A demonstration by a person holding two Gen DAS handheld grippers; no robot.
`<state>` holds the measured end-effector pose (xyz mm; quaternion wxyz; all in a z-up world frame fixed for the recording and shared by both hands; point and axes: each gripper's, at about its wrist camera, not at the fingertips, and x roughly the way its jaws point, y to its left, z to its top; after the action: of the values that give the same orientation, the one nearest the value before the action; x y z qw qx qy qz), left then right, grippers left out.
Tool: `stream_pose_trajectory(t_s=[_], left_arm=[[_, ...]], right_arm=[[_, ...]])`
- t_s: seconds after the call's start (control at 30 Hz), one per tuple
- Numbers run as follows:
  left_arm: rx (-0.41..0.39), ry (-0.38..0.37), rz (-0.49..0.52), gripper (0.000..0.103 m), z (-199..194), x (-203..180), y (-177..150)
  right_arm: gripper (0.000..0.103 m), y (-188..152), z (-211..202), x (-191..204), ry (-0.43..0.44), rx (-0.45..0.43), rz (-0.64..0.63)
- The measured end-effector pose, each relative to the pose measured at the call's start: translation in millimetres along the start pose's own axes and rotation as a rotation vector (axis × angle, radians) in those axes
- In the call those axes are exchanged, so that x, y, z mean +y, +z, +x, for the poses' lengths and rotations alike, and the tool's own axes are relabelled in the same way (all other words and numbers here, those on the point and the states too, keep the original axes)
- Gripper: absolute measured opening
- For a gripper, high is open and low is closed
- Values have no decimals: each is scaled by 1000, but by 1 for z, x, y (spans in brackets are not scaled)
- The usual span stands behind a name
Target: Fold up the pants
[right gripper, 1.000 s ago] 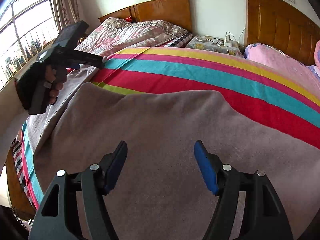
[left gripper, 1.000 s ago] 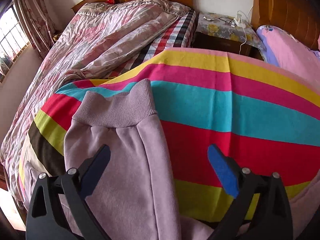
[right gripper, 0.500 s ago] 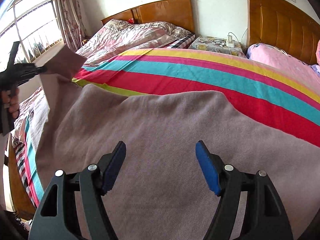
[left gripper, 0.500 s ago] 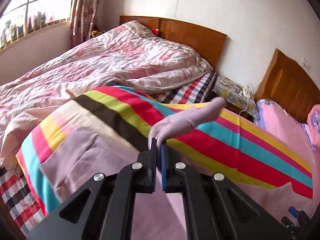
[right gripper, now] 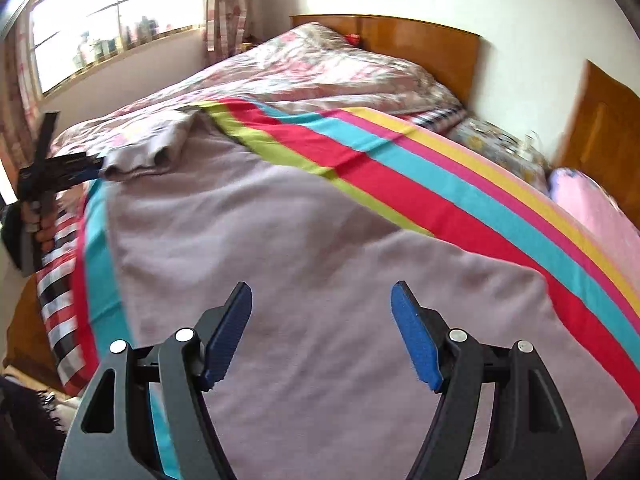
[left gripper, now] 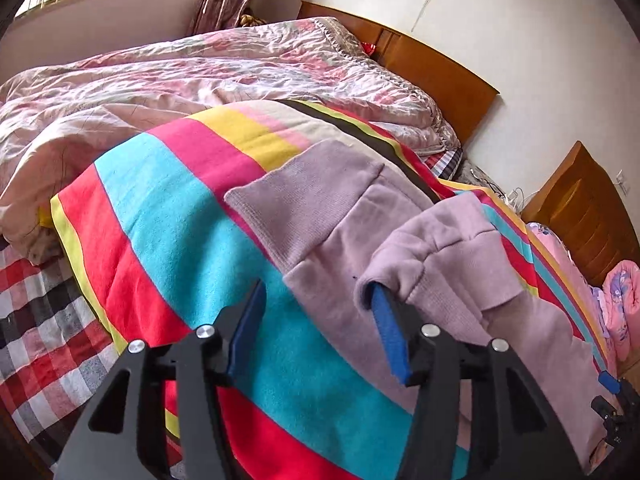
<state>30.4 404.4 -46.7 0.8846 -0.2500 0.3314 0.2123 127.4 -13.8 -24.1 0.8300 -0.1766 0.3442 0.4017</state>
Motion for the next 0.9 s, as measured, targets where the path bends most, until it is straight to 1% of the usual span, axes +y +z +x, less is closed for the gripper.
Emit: stream_pose_trajectory(t_s=[0.07,0.1,0.13,0.17,0.2,0.23,0.3,0.33,0.4,0.5,0.6,0.73,0.8,0.87,0.9], left_arm=[[-30,40,85,56,-4,-12,-2],[-42,56,124,58,-4,-16,-3],[-55,66,157,58,-6,-19,-4],[-67,71,183,59,-7,-20,-5],[-74,77,205,60,-8,-21,-5],[-78,86,225,60,-7,-22,-5],[-91,105,272,60,-7,-26,-4],[-99,113,296,60,-7,-28,-3],[-115,116,330,60,-7,-32,-1],[-138,115,353,60,-7,-35,1],[-150,126,382,60,-4,-38,3],[-169,181,479,60,0,-51,1],[-190,198,525,65,0,-57,0],[-209,208,579,65,0,-65,0],[-217,206,610,63,0,-69,0]], right_arm=[[67,5,10,37,95,6,-86],[61,6,17,53,124,13,-134],[57,6,23,69,137,20,-178],[51,6,29,81,149,35,-212],[49,5,36,89,162,60,-234],[47,3,42,97,164,81,-254],[36,-2,47,106,158,112,-293],[33,-3,49,108,151,122,-301],[30,-5,49,107,131,131,-300],[25,-8,51,101,97,143,-294],[23,-12,53,99,86,157,-309],[23,-14,53,107,65,161,-378],[23,-14,53,109,64,164,-397],[23,-15,52,110,62,163,-414],[23,-16,52,111,63,161,-421]])
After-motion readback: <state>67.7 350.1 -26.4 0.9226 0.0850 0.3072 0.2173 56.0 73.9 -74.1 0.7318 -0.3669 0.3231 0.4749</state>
